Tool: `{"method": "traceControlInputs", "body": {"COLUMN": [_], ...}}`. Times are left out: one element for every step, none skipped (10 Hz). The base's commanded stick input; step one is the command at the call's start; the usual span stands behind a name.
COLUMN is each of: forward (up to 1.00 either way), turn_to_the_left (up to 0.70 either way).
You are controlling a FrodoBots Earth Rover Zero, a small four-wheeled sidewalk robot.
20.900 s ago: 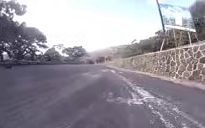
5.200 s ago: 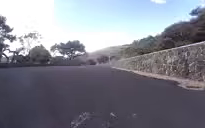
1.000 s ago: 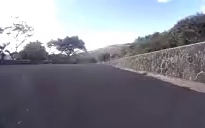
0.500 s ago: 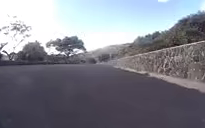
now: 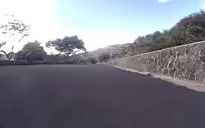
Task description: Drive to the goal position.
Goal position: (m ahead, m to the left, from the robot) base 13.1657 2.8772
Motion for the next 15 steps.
{"method": "traceControlInputs", "body": {"forward": [0.70,0.70,0.70,0.70,0.70,0.70,0.70,0.70,0.70,0.70,0.70,0.70,0.70,0.70,0.70], "turn_to_the_left": [0.00,0.00,0.00,0.00,0.00,0.00,0.00,0.00,0.00,0.00,0.00,0.00,0.00,0.00,0.00]}}
